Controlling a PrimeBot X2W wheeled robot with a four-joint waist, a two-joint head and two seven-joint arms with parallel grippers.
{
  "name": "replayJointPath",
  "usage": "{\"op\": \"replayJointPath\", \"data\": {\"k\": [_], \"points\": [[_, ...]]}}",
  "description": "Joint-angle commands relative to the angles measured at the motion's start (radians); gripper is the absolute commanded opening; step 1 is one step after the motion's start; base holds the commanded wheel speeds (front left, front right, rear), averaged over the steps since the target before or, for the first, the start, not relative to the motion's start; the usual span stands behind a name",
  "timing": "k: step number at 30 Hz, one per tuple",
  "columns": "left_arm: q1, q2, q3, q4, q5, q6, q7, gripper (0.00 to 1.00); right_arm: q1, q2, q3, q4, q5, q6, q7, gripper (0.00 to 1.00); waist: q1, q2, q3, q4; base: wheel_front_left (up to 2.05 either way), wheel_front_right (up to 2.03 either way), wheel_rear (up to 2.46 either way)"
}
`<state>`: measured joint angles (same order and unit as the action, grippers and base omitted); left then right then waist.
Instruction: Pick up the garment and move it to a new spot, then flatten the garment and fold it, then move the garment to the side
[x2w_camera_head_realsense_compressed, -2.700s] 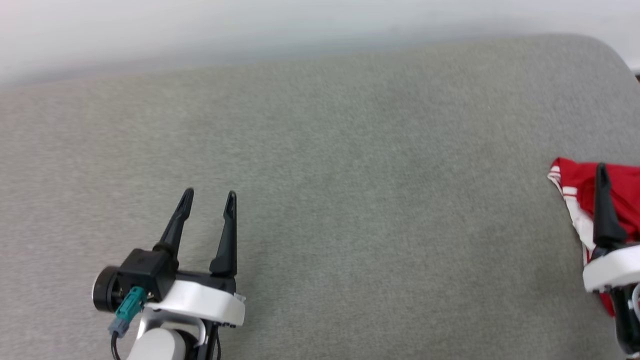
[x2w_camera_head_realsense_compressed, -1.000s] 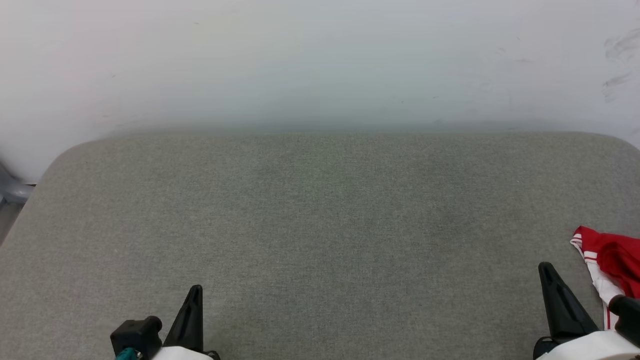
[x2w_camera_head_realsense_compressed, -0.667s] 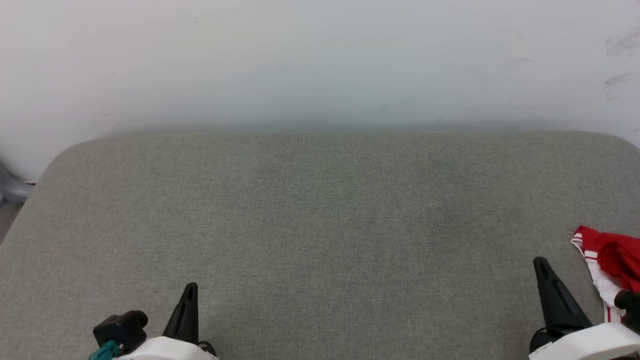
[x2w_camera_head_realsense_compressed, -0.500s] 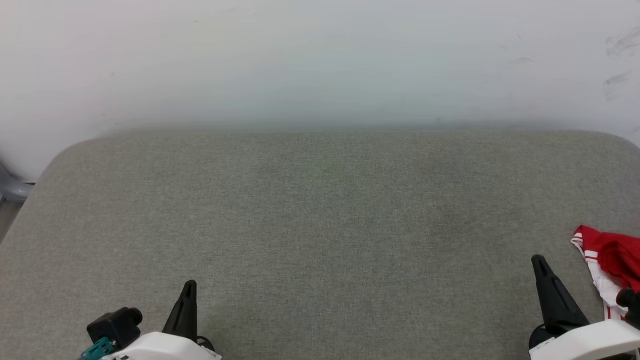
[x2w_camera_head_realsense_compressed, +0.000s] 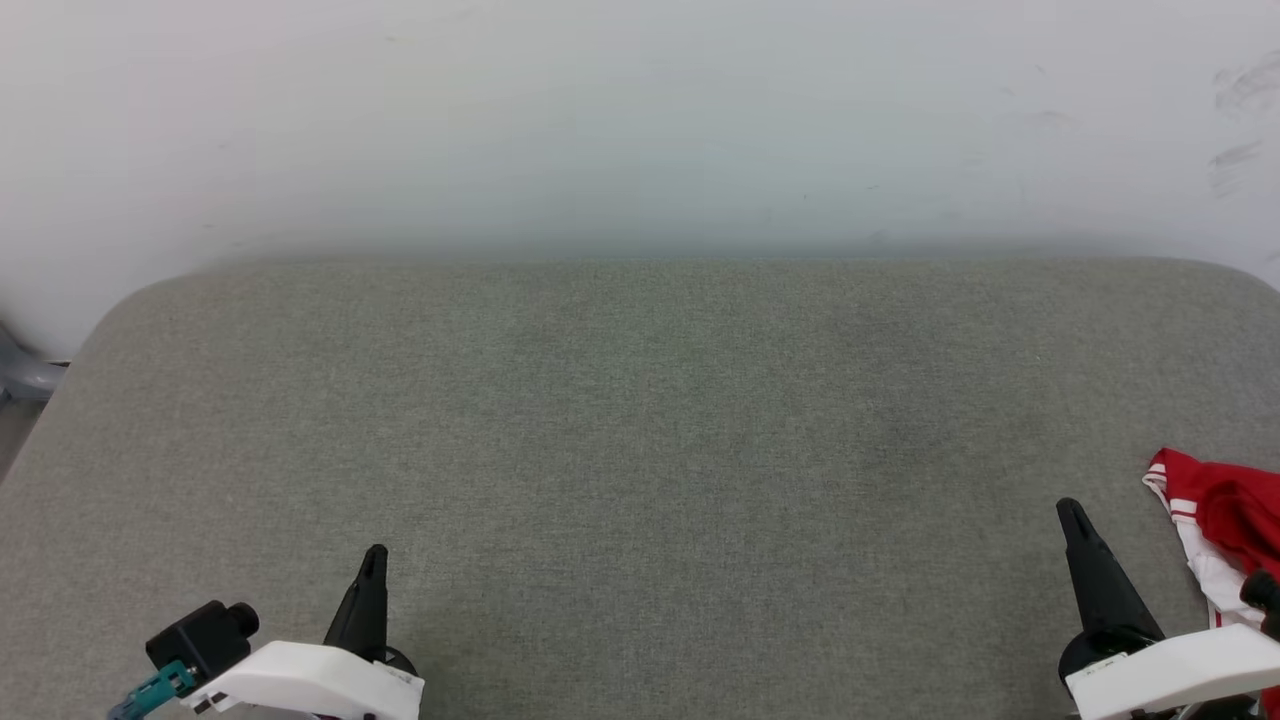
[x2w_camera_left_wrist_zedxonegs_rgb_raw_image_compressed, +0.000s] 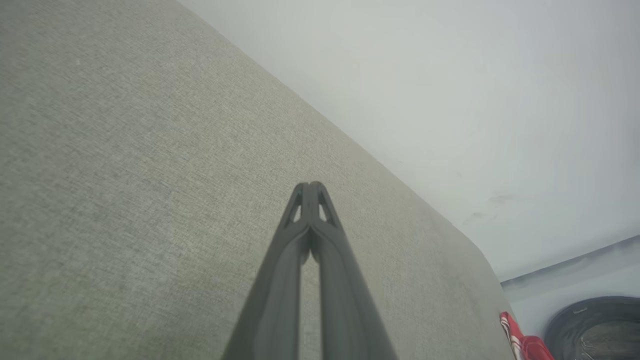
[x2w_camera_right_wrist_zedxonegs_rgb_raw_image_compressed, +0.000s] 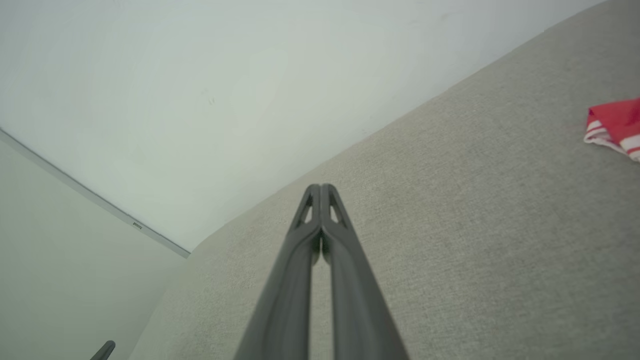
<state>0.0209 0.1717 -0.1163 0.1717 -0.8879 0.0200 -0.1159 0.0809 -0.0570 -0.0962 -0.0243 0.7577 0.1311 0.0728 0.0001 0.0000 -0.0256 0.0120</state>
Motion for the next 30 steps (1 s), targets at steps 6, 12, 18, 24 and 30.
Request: {"op": "replayJointPath", "data": {"k": [6, 12, 18, 24, 30], "points": [[-0.038, -0.010, 0.029, -0.002, -0.084, -0.020, 0.023, 0.00, -0.043, -0.010, 0.001, 0.021, 0.101, 0.000, 0.003, 0.00, -0.0001, 0.0000, 0.002, -0.001, 0.00, 0.00, 0.00], [-0.047, -0.020, 0.048, 0.005, -0.150, -0.033, 0.042, 0.00, -0.059, -0.010, 0.002, 0.045, 0.179, 0.000, 0.005, 0.00, -0.0001, 0.0000, 0.004, -0.002, 0.00, 0.00, 0.00], [-0.057, -0.030, 0.065, 0.012, -0.211, -0.046, 0.060, 0.00, -0.073, -0.011, 0.003, 0.069, 0.251, 0.000, 0.007, 0.00, -0.0001, 0.0000, 0.006, -0.002, 0.00, 0.00, 0.00], [-0.065, -0.039, 0.082, 0.019, -0.269, -0.058, 0.077, 0.00, -0.087, -0.011, 0.002, 0.091, 0.320, 0.000, 0.009, 0.00, -0.0001, 0.0000, 0.008, -0.003, 0.00, 0.00, 0.00], [-0.074, -0.046, 0.098, 0.025, -0.324, -0.069, 0.095, 0.00, -0.099, -0.011, 0.002, 0.111, 0.384, 0.000, 0.011, 0.00, -0.0001, 0.0000, 0.010, -0.004, 0.00, 0.00, 0.00]]}}
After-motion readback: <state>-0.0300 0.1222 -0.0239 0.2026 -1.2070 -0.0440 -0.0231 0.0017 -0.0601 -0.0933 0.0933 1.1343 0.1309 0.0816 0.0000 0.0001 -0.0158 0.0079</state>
